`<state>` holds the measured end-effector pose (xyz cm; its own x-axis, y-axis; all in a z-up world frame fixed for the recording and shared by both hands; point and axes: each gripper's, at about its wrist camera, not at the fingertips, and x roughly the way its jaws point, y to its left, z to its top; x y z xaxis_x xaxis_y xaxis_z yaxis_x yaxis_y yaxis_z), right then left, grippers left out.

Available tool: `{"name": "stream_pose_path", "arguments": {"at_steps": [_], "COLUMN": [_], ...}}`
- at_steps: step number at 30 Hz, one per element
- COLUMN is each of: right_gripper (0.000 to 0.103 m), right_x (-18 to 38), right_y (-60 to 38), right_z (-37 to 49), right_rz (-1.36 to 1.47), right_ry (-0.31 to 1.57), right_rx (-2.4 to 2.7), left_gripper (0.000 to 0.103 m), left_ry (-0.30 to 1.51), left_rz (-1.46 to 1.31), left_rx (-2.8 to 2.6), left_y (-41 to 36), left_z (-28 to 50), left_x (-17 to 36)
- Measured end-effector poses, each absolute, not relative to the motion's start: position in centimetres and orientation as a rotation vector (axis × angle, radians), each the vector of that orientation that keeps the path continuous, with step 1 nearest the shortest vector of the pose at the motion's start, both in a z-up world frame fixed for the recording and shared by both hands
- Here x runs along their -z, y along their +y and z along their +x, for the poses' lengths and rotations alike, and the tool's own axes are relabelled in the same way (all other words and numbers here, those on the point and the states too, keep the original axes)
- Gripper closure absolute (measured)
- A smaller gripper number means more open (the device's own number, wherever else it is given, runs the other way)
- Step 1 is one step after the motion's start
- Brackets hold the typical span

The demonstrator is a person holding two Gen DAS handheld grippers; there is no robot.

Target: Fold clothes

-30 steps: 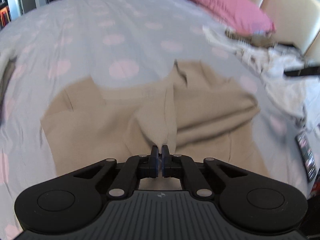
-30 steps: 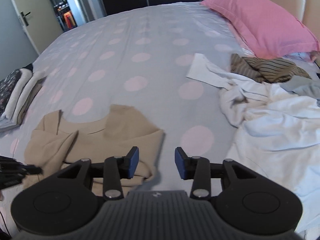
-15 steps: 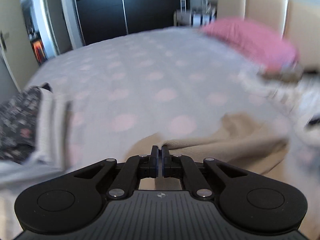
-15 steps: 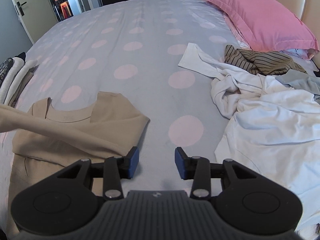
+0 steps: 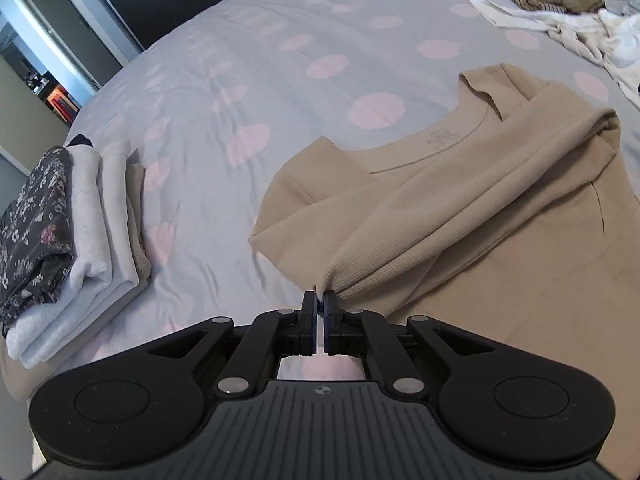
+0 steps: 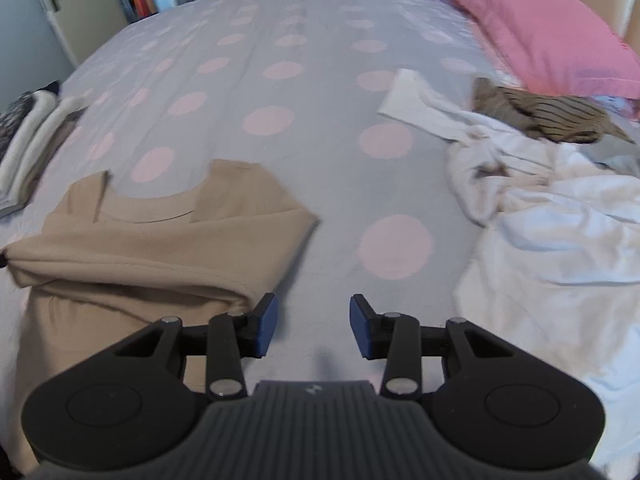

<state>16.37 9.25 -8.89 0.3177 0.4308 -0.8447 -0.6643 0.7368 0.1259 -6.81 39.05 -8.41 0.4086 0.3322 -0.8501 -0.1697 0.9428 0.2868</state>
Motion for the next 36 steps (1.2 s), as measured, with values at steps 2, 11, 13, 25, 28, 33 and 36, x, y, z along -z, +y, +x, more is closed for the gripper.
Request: {"name": "stream_pose_path", "arguments": {"at_steps": [2, 11, 13, 25, 28, 33, 36], "right_gripper": [0.060, 0.064, 0.063, 0.092, 0.093, 0.092, 0.092], "right_x": [9.5, 12.1, 12.7, 15.9, 15.9, 15.4, 15.4], "right_y": [10.2, 13.1, 13.4, 15.1, 14.7, 14.3, 14.0], "right_z": [15.9, 15.3, 15.6, 12.9, 13.1, 13.6, 13.1], "right_rz": [-0.281, -0.304, -0.273, -0.567, -0.562, -0.568, -0.658], "right_ry": [1.017, 1.025, 1.041, 1.023, 1.036, 1.082, 1.105], "right_rx": [-0.768, -0.783, -0.765, -0.797, -0.800, -0.818, -0.805], "left_gripper": [0.102, 0.102, 0.102, 0.102, 0.102, 0.101, 0.100], "left_ry": [1.083, 0.947, 0.902, 0.950, 1.030, 1.091, 1.127], "left_rz": [0.136, 0.017, -0.002, 0.048, 0.121, 0.138, 0.187], "left_rx": [-0.326, -0.351, -0.348, -0.396, -0.379, -0.339, -0.364], "left_y": [39.4, 40.3, 40.4, 41.6, 41.3, 41.5, 41.3], "left_z": [-6.8, -6.7, -6.7, -6.8, -6.9, -7.6, -8.1], "left_x": [8.1, 5.7, 4.7, 6.7, 9.4, 10.9, 11.2]}}
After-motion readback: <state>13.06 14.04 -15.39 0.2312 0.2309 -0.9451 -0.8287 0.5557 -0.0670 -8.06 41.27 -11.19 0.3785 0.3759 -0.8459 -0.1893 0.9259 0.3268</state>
